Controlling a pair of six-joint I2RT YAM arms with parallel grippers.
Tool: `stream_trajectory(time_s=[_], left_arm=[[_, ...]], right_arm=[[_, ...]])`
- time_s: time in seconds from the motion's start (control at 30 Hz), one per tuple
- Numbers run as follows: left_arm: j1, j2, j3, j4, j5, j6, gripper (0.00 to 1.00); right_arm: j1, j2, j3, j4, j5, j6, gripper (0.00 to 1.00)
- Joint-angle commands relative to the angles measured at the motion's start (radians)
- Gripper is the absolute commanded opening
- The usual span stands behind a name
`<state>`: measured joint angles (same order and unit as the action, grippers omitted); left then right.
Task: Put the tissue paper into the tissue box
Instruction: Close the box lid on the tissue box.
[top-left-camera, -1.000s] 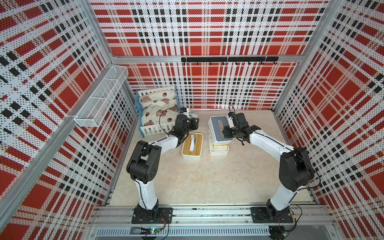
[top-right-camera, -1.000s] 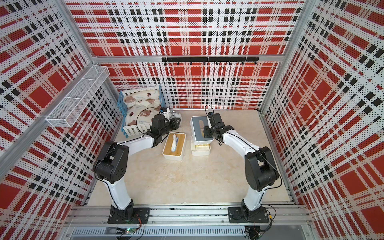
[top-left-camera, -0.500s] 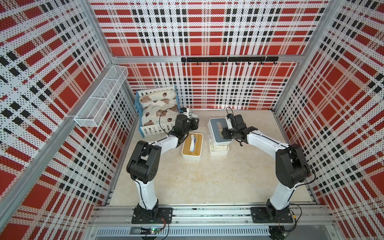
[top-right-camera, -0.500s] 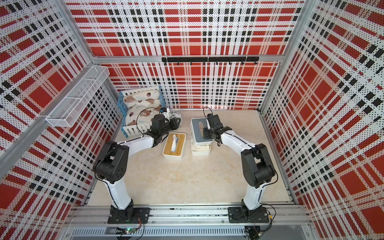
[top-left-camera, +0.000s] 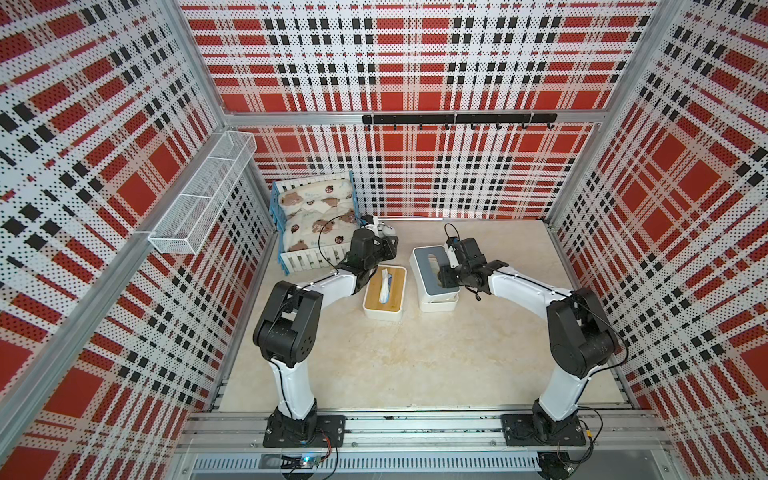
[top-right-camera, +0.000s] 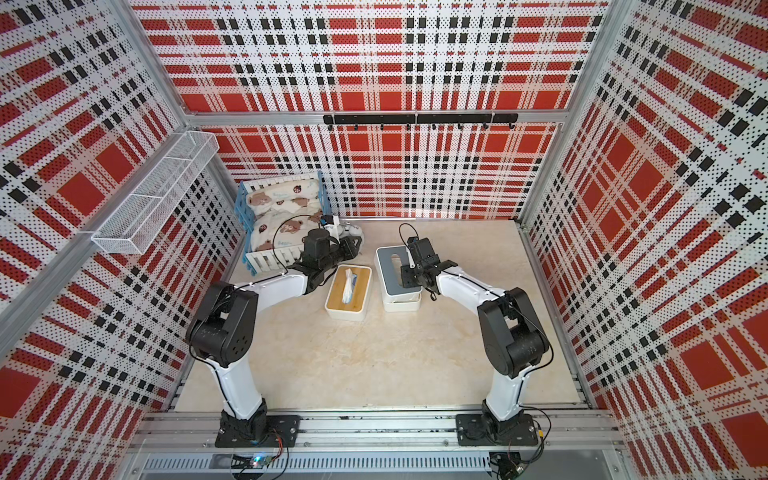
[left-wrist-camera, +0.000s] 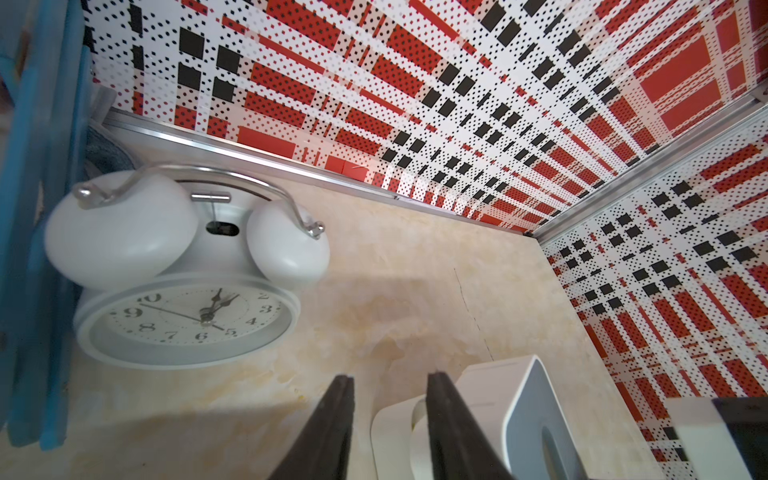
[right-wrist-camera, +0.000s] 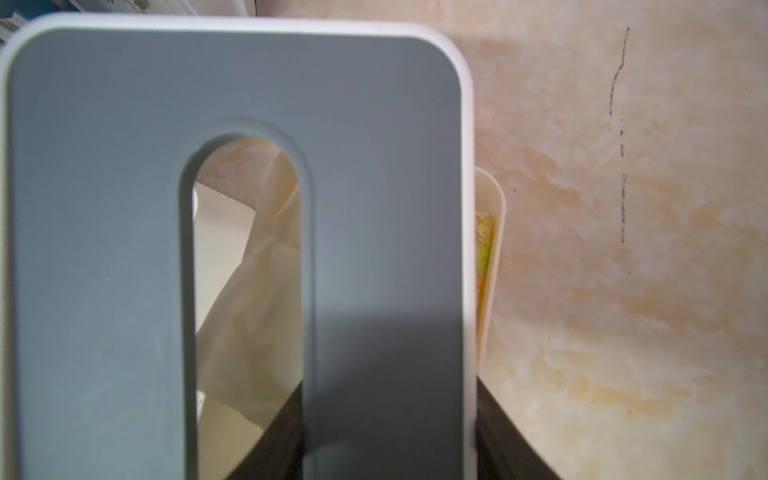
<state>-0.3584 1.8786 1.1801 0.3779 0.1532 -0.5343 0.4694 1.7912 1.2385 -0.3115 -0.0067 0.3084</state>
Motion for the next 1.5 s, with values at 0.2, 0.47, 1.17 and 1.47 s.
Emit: stream_trajectory(time_s=[0.2,0.47,1.17,1.47], left_arm=[[0.007,-0.010,0.001,0.024,-0.004,0.005,0.36],[0.007,-0.012,0.001,0.024,-0.002,0.005,0.36],[0.009,-0.014,-0.002,0.024,0.000,0.003,0.36],[0.010,-0.015,-0.004,0.024,0.002,0.003,0.36]], right_arm=[[0.008,-0.070,-0.013,-0.021,0.108,0.010,0.26],[0.006,-0.106,-0.033,-0.033,0.182,-0.006,0.26],[-0.005,-0.010,-0.016,0.005,-0.081,-0.006,0.26],[-0.048,-0.053,0.006,-0.030,-0.122,-0.001,0.26]])
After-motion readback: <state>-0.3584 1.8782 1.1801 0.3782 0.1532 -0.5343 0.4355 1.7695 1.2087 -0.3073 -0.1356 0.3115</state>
